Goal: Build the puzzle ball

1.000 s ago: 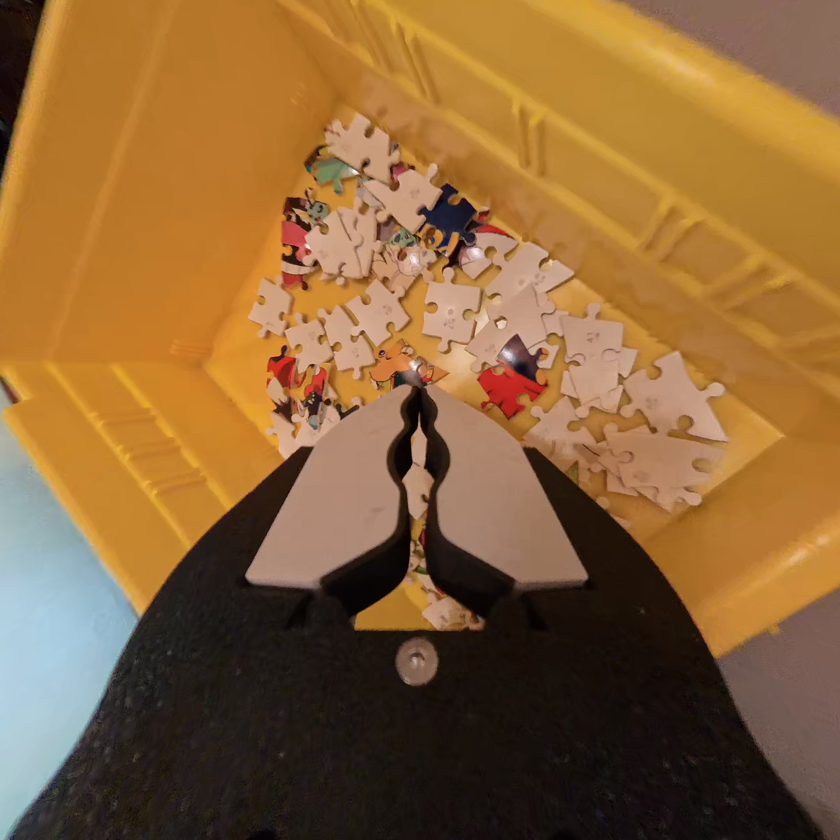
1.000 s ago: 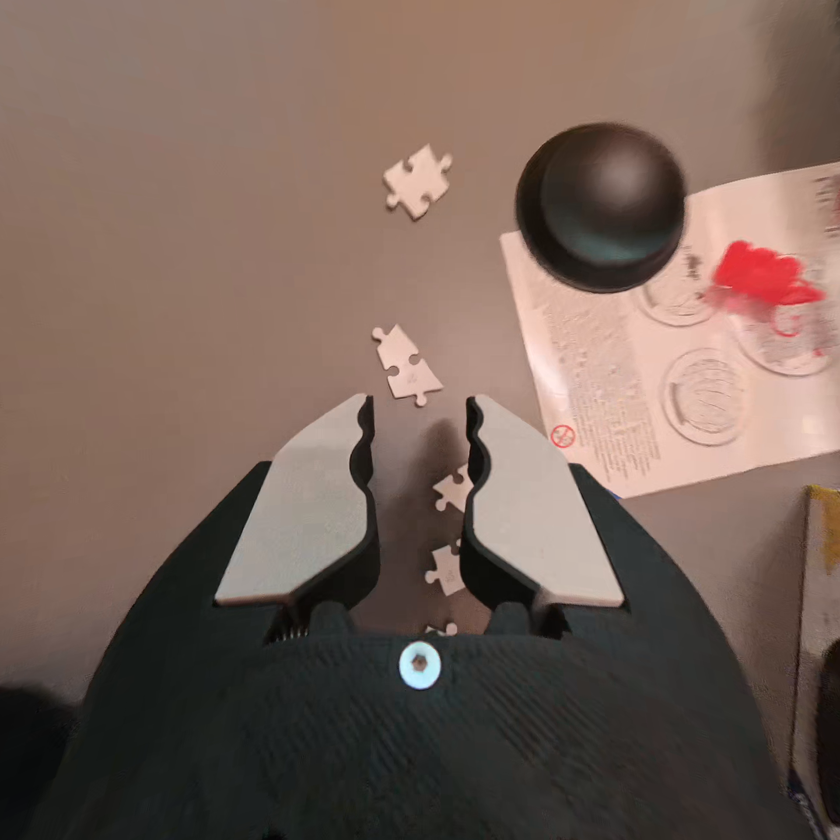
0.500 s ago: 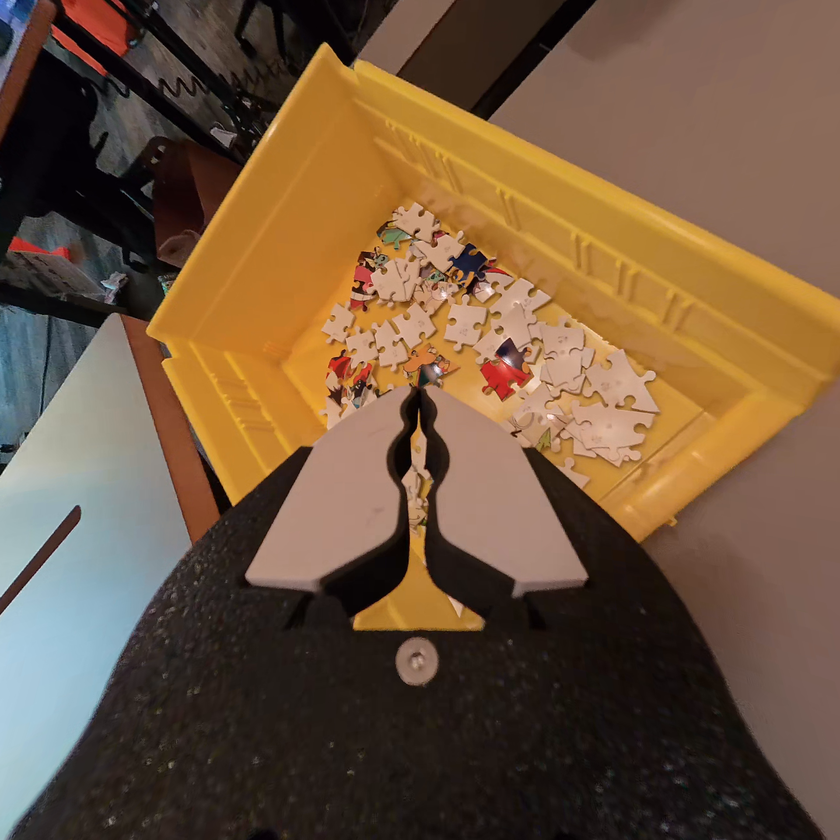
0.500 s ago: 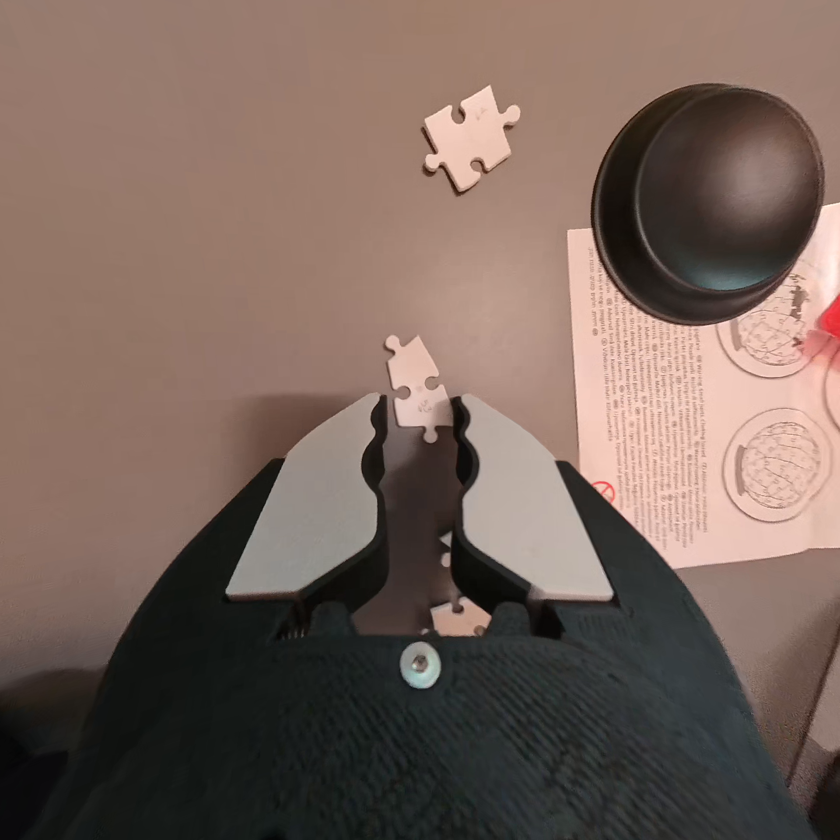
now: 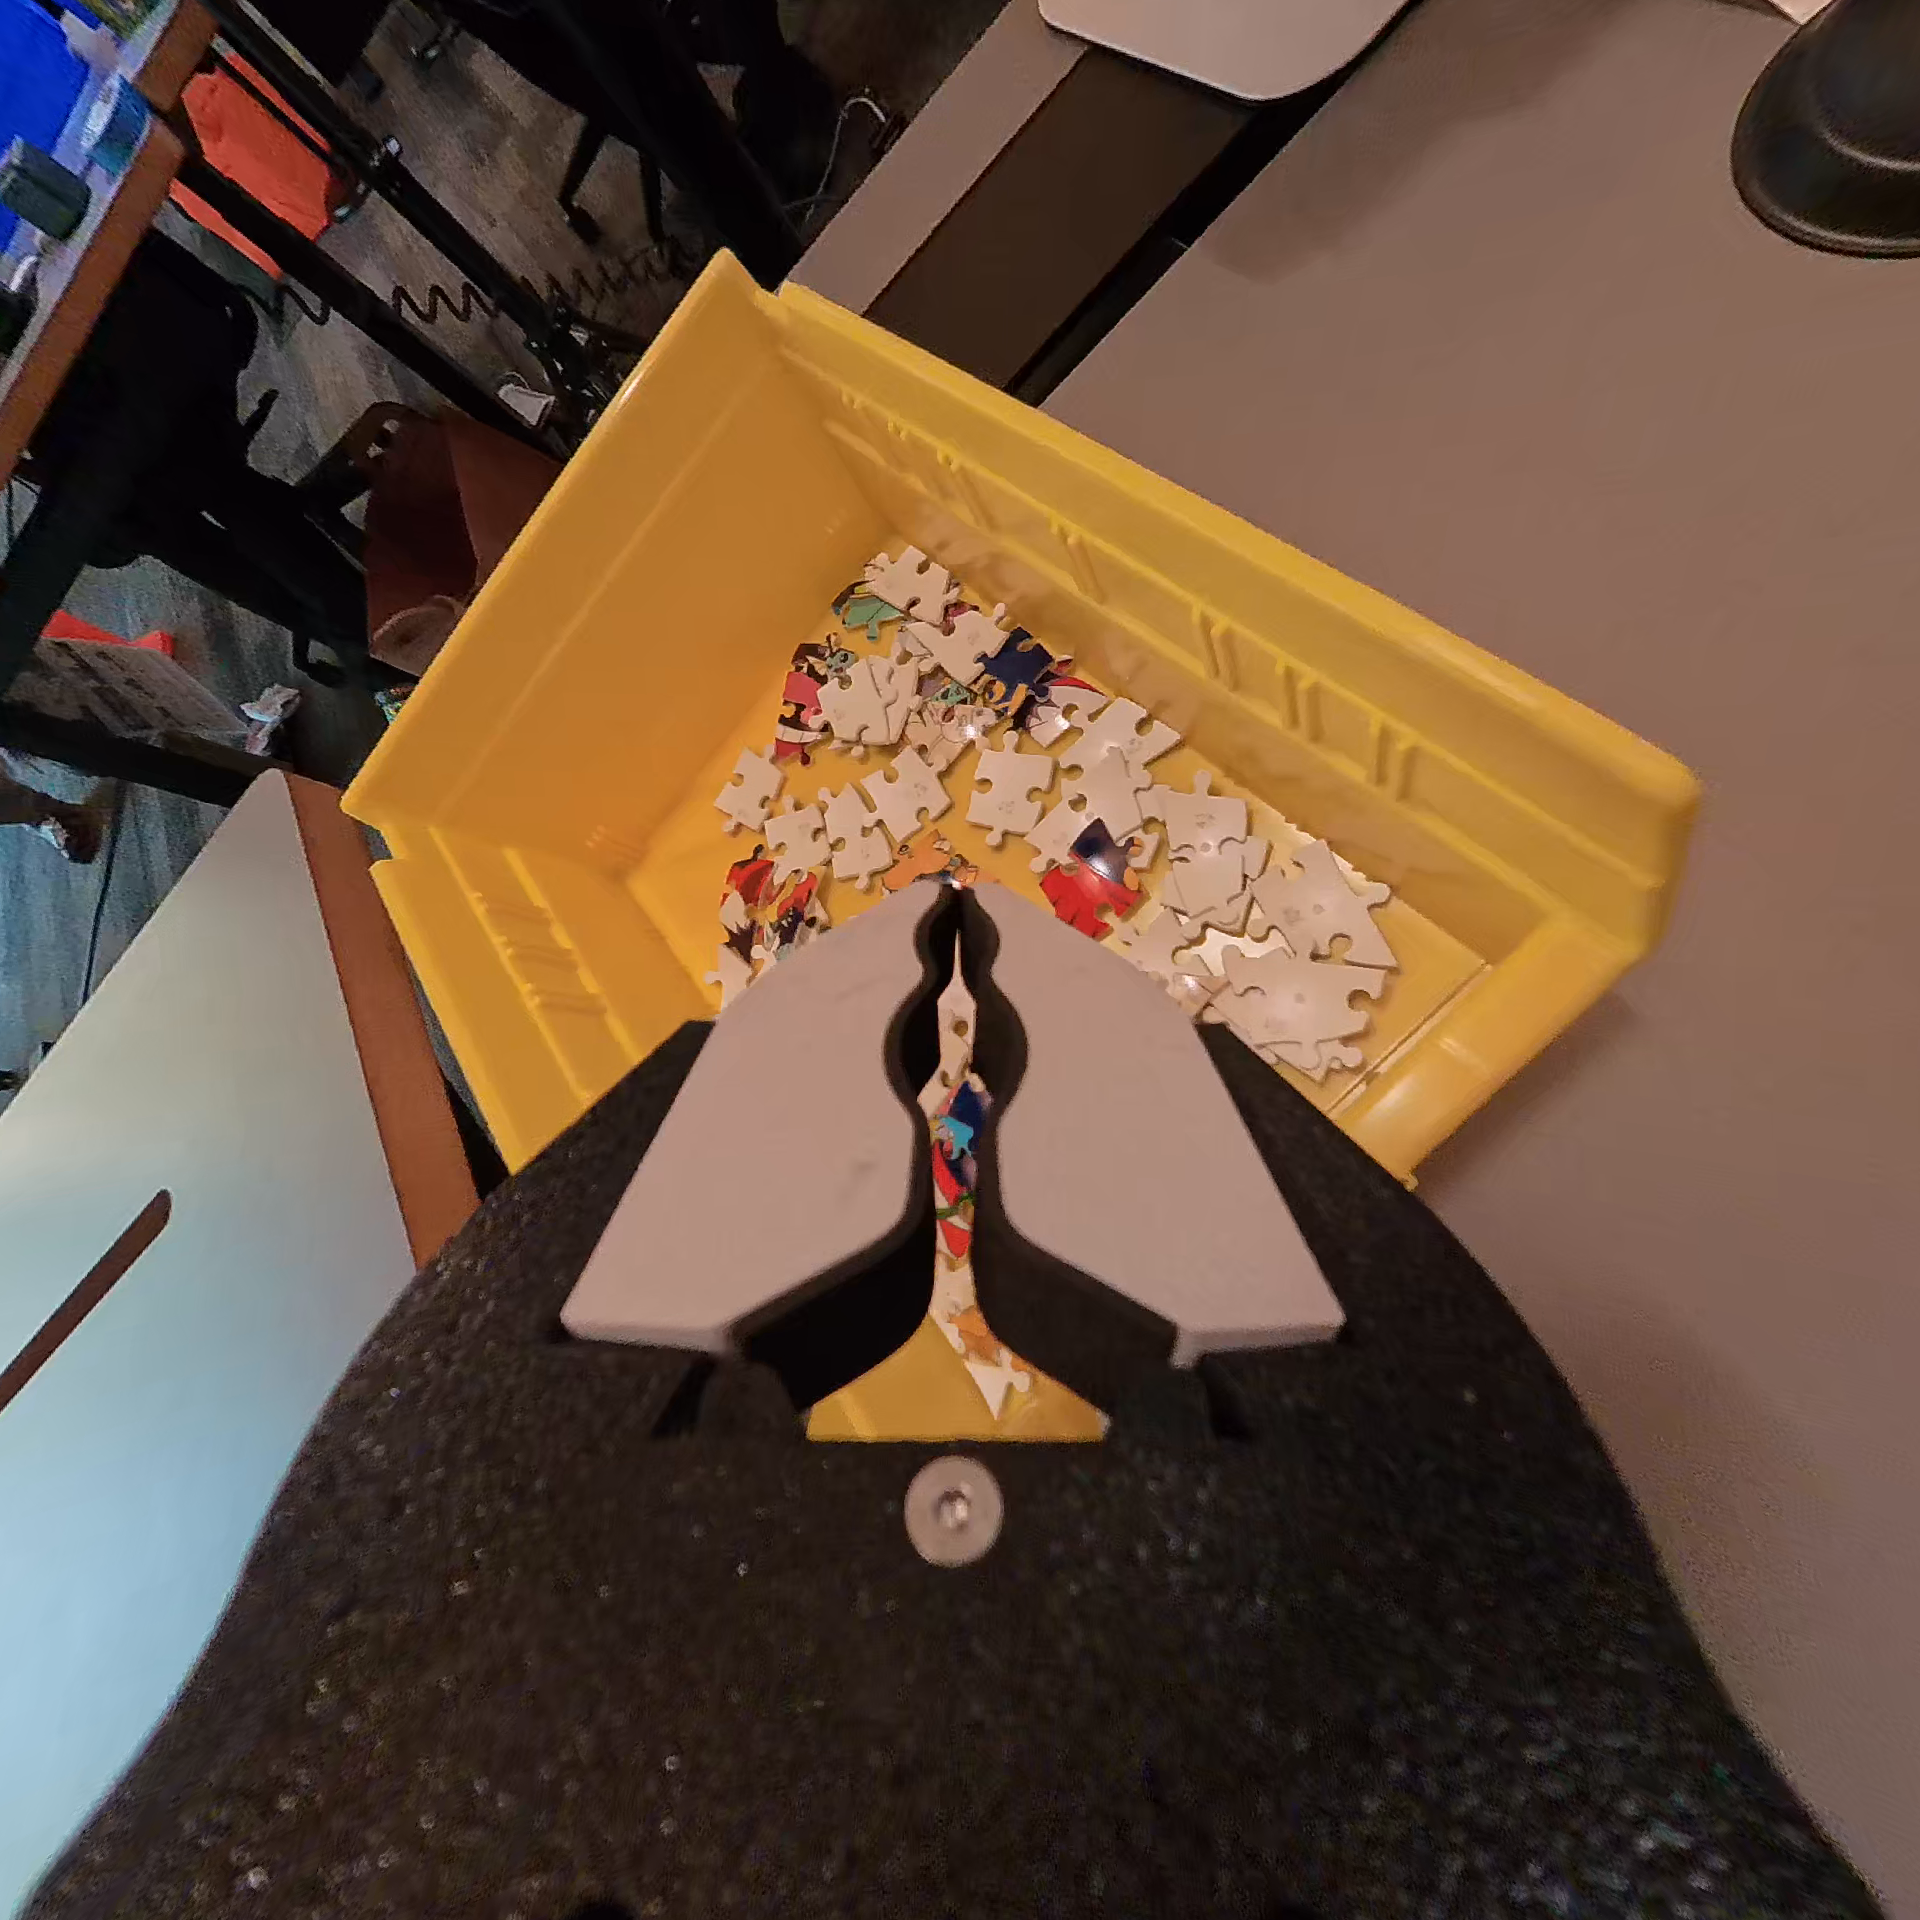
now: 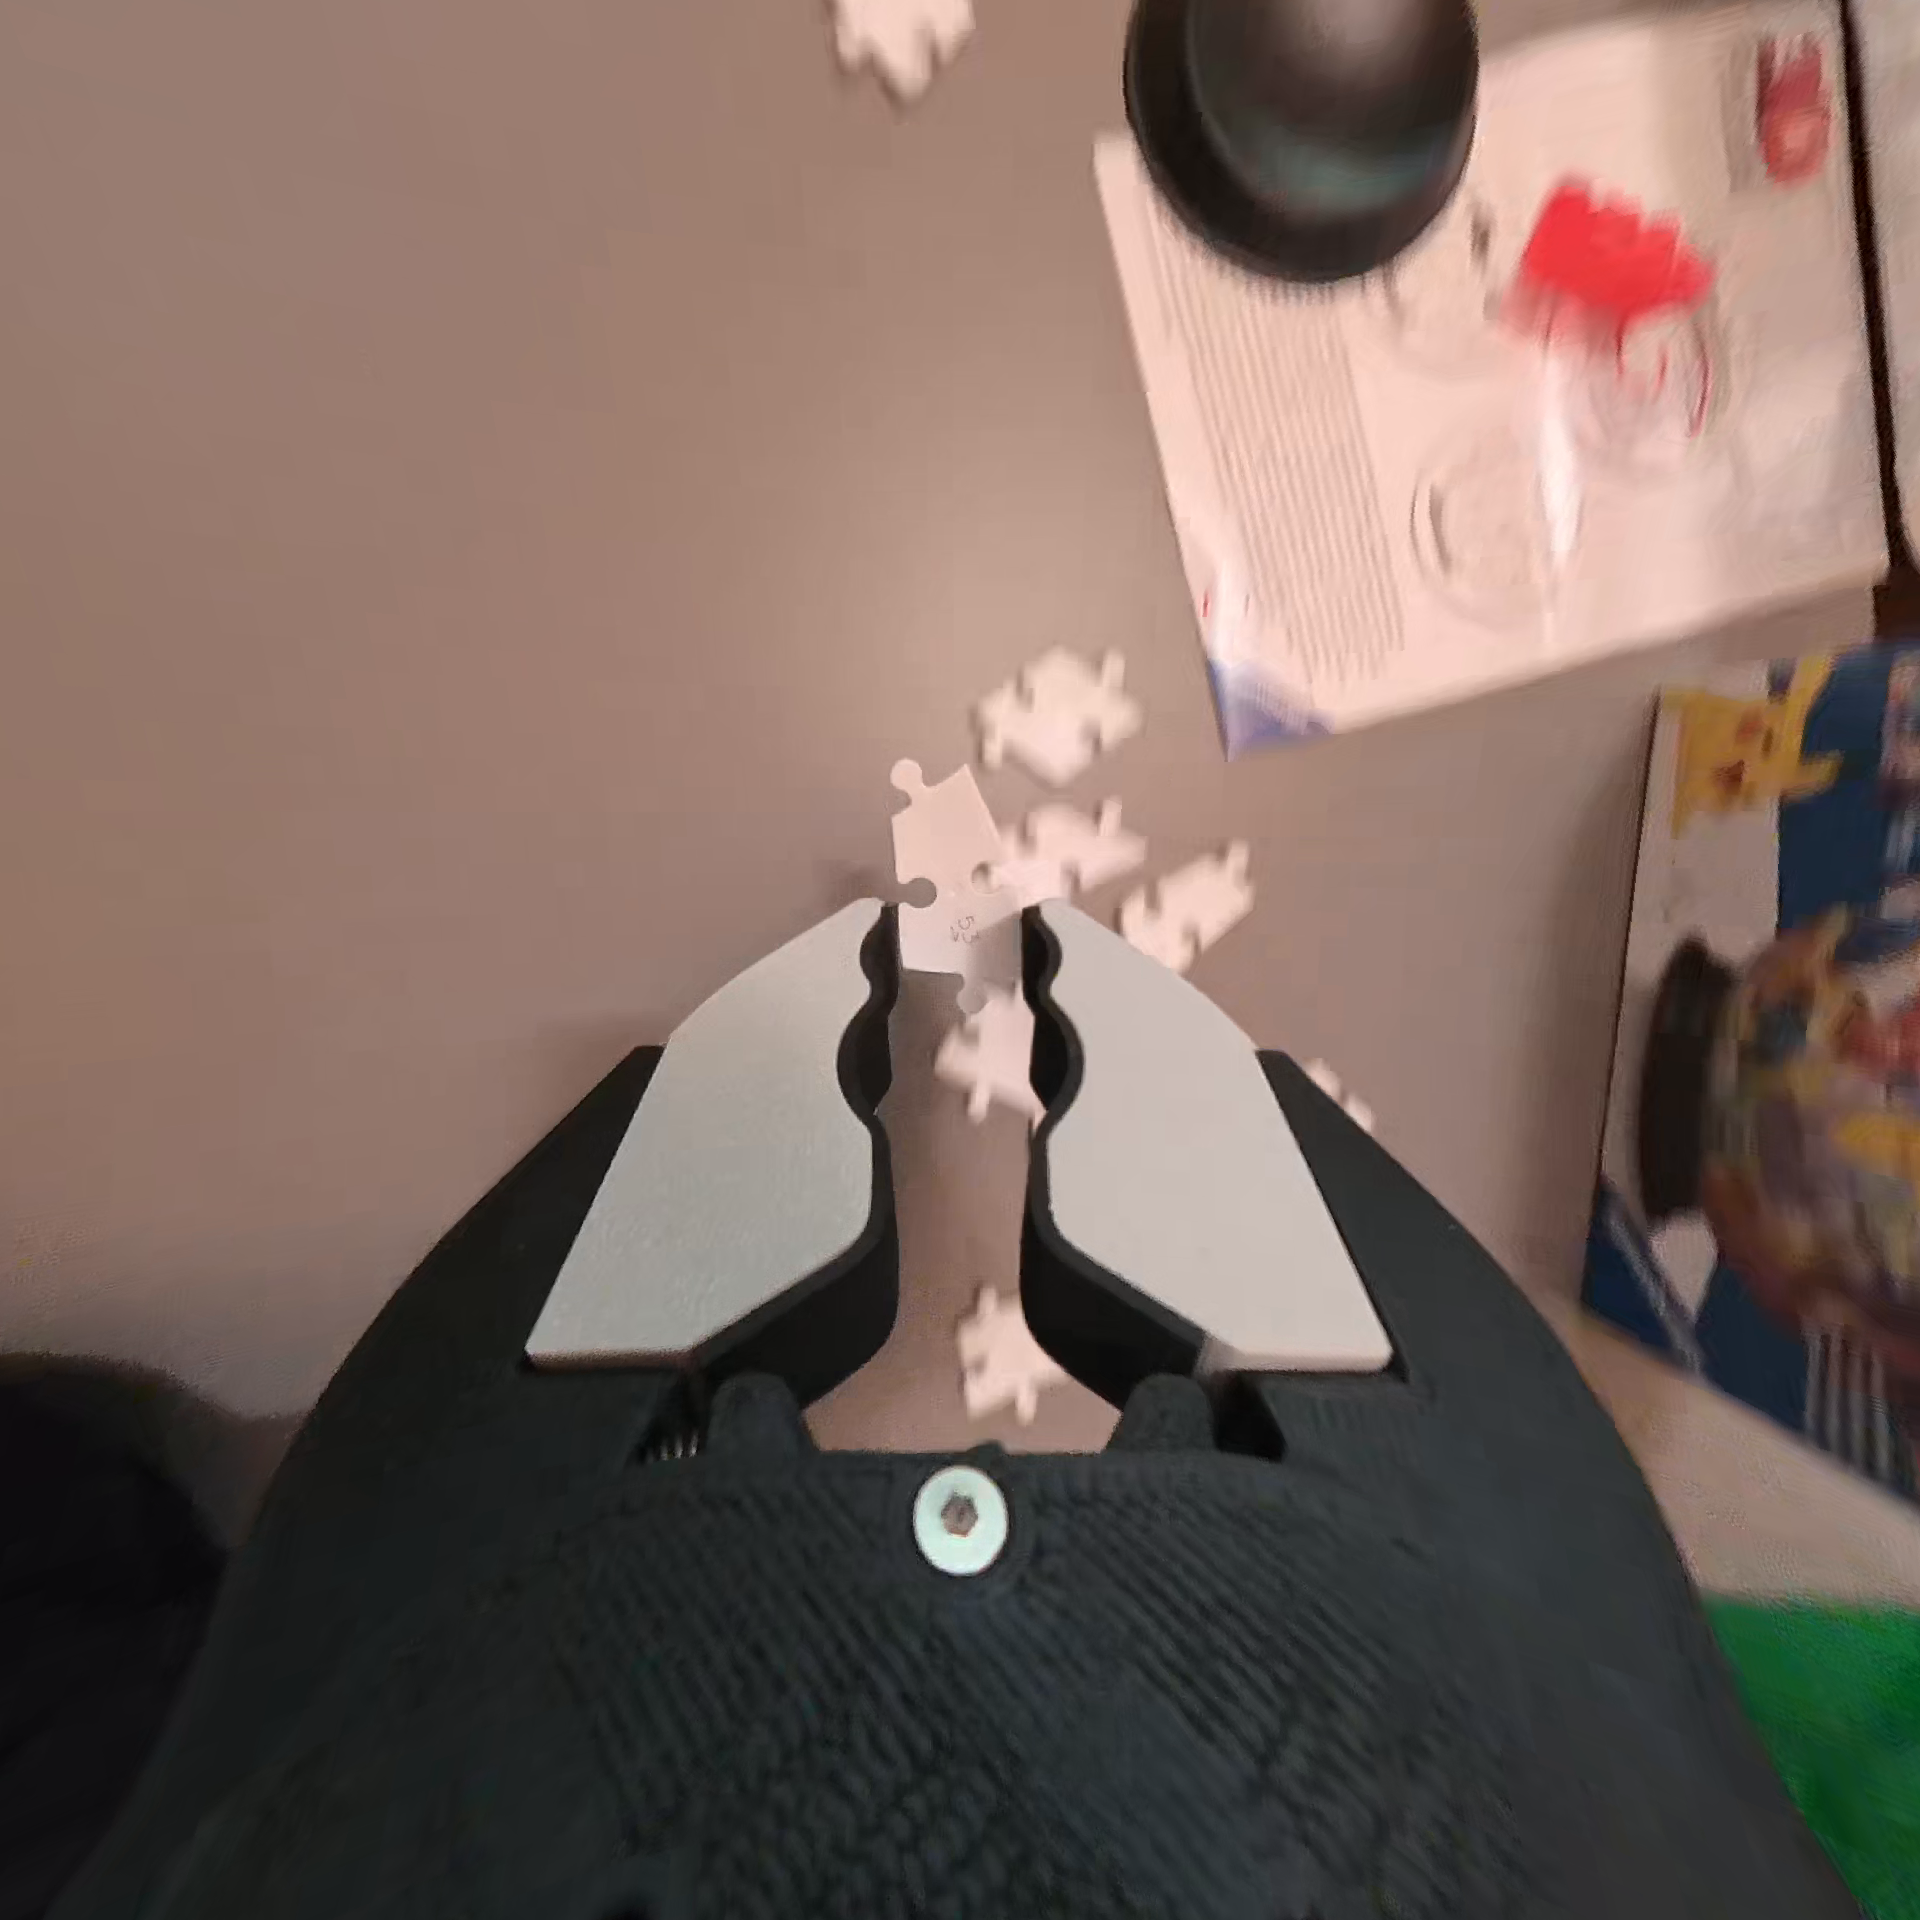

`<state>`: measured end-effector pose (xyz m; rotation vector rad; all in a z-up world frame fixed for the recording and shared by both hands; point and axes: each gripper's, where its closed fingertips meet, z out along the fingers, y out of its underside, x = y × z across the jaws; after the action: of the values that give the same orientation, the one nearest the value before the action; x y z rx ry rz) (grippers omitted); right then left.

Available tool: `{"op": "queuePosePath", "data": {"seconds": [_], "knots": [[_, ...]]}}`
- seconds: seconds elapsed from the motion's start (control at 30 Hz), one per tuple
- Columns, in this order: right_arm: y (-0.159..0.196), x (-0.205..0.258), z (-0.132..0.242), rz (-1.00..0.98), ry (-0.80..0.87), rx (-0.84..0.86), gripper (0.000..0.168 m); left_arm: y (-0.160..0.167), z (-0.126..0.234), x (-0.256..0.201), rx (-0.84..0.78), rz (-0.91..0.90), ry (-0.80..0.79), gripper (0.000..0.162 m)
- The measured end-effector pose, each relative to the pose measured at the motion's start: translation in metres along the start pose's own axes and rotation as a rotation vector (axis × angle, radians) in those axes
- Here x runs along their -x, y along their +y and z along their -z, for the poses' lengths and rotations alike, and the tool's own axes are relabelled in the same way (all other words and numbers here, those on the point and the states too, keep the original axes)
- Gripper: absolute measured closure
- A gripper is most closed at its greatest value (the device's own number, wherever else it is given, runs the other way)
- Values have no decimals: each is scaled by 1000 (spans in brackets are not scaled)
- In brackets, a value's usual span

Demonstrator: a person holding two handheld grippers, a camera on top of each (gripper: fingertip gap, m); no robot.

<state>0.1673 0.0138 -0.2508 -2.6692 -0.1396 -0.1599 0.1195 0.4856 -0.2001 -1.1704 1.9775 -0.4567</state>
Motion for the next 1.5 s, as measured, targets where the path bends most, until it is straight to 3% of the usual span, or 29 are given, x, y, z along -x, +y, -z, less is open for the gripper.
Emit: {"op": "queuePosePath", "data": {"seconds": [0.03,0.2,0.5,0.67,0.87,1.0,1.27,1.47,1.5], "knots": [[18,3,7,-15,18,38,145,0,0,1,-4,1,-2,162],[83,27,17,-152,38,97,145,-2,-4,3,-16,17,-10,162],[114,46,-5,-197,11,123,145,-6,-12,-4,-1,-4,5,162],[112,43,-6,-210,12,122,144,-6,-8,-5,-9,27,29,162],[103,38,3,-208,74,67,112,5,-9,-8,67,31,100,153],[80,28,19,-168,197,-59,105,17,-28,-19,172,-52,165,137],[60,35,29,-131,264,-159,106,45,-83,-38,396,149,318,128],[61,44,28,-137,251,-185,108,53,-90,-47,452,243,364,128],[60,44,28,-137,250,-189,109,54,-91,-45,451,260,351,133]]}}
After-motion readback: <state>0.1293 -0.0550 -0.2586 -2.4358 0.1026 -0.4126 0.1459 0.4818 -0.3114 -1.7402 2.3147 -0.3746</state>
